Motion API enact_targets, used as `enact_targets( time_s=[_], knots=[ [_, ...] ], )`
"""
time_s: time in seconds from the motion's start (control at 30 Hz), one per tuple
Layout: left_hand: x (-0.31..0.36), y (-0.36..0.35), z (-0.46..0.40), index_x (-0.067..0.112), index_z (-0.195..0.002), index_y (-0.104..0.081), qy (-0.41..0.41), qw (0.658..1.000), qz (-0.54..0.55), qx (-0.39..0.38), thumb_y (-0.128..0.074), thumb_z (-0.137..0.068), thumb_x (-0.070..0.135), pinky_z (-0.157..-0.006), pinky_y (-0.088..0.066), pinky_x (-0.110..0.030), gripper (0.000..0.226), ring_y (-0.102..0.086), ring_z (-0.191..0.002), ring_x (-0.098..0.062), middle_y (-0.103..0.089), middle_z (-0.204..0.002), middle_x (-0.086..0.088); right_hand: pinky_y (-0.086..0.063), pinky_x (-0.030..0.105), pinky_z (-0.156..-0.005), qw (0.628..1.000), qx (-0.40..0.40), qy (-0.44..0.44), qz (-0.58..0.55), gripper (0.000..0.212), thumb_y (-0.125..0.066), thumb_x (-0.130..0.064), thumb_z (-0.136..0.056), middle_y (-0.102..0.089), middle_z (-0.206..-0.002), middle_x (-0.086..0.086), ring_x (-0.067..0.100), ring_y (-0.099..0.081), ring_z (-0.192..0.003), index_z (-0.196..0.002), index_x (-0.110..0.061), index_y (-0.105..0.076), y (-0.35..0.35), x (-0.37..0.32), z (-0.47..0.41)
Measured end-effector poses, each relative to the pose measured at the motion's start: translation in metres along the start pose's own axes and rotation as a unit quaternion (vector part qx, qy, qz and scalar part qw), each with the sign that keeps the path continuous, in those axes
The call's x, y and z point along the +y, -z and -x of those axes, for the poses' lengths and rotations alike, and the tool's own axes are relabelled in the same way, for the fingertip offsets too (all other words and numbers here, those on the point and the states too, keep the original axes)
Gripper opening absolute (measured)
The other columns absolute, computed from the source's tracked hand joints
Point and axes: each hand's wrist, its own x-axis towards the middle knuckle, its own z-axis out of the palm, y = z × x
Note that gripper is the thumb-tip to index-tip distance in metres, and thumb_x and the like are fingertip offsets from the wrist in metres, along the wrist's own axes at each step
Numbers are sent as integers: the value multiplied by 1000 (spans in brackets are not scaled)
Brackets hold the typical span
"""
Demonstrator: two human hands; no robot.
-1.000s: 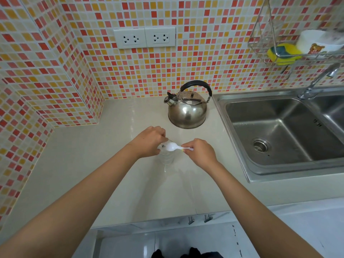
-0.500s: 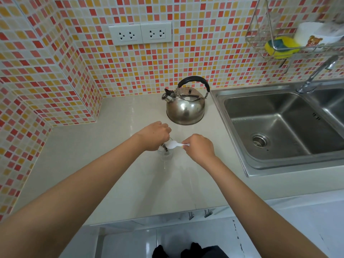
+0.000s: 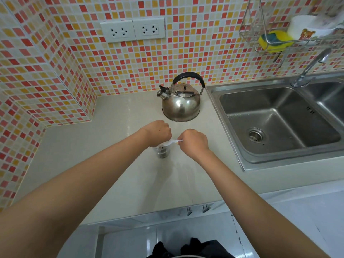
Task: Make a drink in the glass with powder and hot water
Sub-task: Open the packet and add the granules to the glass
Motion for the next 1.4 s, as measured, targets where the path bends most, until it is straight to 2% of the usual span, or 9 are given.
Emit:
enact_targets(
  time_s=[0.13, 0.27, 0.4, 0.5, 0.6, 0.8, 1.17, 1.27, 1.4],
  knots=[
    [6, 3, -5, 11, -91, -62, 12, 999, -28, -12, -48, -89, 4, -70, -35, -28, 16, -61, -89, -23, -67, -95, -6, -38, 26, -58, 1000, 1, 3, -2, 20, -55, -11, -87, -59, -76, 4, 26, -54, -69, -88, -15, -74, 0, -1, 0],
    [6, 0, -5, 12, -95, -64, 16, 999, -32, -11, -53, -87, 5, -73, -38, -28, 15, -61, -91, -22, -67, -97, -5, -39, 26, -59, 1000, 5, 2, -1, 19, -56, -11, -87, -65, -83, 6, 27, -57, -72, -91, -15, -74, 2, -1, 0],
    [-3, -5, -1, 13, -101, -65, 38, 999, 28, 16, -58, -84, 11, -70, -34, -27, 19, -59, -91, -22, -65, -99, -4, -36, 26, -58, 1000, 3, -6, -8, 18, -56, -10, -86, -66, -83, 6, 26, -53, -69, -89, -14, -74, 3, 0, -1],
    [-11, -15, 6, 23, -113, -63, 61, 990, 116, 49, -63, -79, 19, -73, -36, -27, 34, -59, -97, -21, -62, -102, 0, -46, 30, -62, 999, -5, -11, -38, 20, -57, -11, -86, -70, -89, 5, 28, -63, -80, -93, -16, -75, 3, 3, -1],
    [-16, -31, 14, 28, -122, -59, 99, 961, 238, 97, -69, -74, 24, -75, -43, -28, 49, -60, -98, -20, -64, -106, 2, -54, 35, -76, 997, -4, -18, -81, 21, -58, -15, -86, -73, -99, 6, 28, -66, -91, -98, -19, -75, 2, 7, -1],
    [-14, -52, 31, 28, -130, -51, 169, 880, 418, 149, -76, -70, 22, -81, -54, -31, 65, -59, -103, -15, -63, -116, 5, -51, 30, -73, 986, -2, -14, -168, 22, -59, -25, -88, -72, -105, -2, 21, -65, -93, -104, -26, -74, 1, 9, -2],
    [3, -60, 40, 31, -130, -43, 181, 812, 490, 259, -75, -74, 29, -72, -37, -12, 65, -49, -94, -3, -60, -120, 4, -45, 25, -71, 986, 25, 19, -166, 26, -57, -23, -89, -72, -110, -3, 21, -65, -98, -110, -26, -73, -1, -3, -7],
    [6, -62, 41, 29, -130, -43, 180, 810, 486, 273, -75, -75, 26, -78, -41, -17, 64, -56, -100, -12, -60, -121, 3, -40, 25, -69, 988, 56, 31, -143, 26, -57, -22, -89, -71, -108, -1, 23, -64, -99, -110, -25, -72, 0, -4, -7],
    [8, -62, 42, 33, -127, -40, 197, 774, 526, 293, -76, -74, 28, -86, -46, -24, 64, -58, -105, -13, -61, -117, 6, -39, 25, -69, 986, 57, 44, -149, 25, -58, -24, -89, -71, -107, -1, 23, -64, -98, -109, -25, -73, 2, -6, -8]
  ],
)
